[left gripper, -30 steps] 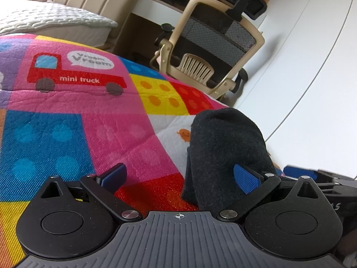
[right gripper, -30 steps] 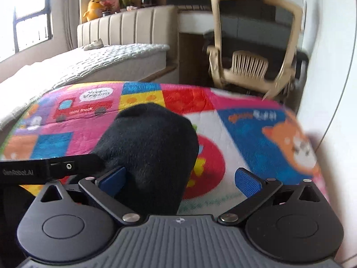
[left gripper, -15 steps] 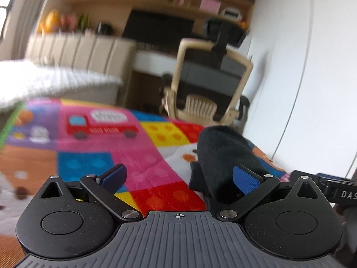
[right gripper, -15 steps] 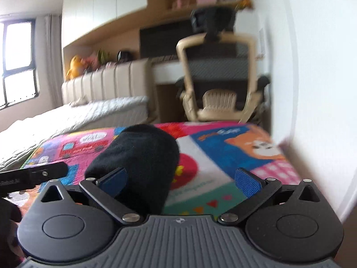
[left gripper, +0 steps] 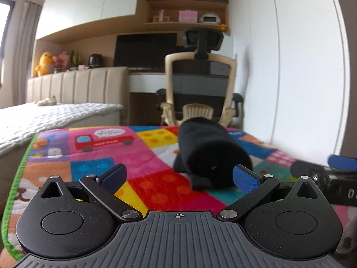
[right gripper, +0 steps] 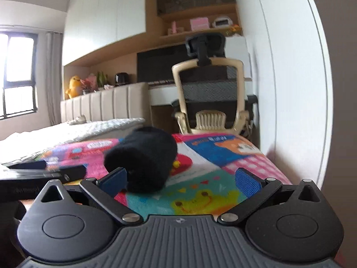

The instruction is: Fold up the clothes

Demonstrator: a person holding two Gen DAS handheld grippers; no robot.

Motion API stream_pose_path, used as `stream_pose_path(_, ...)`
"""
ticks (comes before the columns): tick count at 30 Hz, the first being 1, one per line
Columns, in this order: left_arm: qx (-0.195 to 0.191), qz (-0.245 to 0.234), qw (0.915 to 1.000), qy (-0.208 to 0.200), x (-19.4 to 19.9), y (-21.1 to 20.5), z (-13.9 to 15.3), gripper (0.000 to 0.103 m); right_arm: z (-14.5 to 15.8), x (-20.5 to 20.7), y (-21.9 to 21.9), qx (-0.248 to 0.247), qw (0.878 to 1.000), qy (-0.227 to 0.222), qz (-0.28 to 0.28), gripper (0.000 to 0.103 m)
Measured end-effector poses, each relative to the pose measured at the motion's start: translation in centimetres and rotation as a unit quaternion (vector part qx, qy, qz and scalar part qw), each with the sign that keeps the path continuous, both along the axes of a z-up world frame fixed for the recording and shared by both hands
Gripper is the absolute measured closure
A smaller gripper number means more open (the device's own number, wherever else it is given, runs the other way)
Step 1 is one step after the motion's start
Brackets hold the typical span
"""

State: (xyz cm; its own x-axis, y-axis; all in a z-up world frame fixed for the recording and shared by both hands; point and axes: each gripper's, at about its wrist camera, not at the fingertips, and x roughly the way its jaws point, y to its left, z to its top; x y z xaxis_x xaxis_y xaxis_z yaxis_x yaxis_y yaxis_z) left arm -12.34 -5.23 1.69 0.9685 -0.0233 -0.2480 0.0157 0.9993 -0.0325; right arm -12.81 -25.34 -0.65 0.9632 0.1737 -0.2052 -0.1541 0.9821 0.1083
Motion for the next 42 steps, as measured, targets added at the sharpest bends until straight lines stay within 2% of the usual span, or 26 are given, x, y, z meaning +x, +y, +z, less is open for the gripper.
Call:
stream_pose_path(7, -0.012, 0.028, 0.9995, 0.012, 0.25, 0.74, -0.43, 0.000, -0.10, 0.11, 0.43, -0.011, 1.000, -0.003, -0.001, 0.000)
stream_pose_path(27, 0.008, 0.018, 0.9995, 0.026, 0.33, 0.35, -0.65, 0.000, -0.42, 0.42, 0.84, -0.014, 0.999, 0.029, 0.015, 0.000)
stream_pose_path(42, 0.017, 0.017, 0.9994, 0.025, 0.21, 0.15, -0.64, 0.000, -0.42, 0.64, 0.36, 0.009, 0.999, 0.042, 0.012, 0.000)
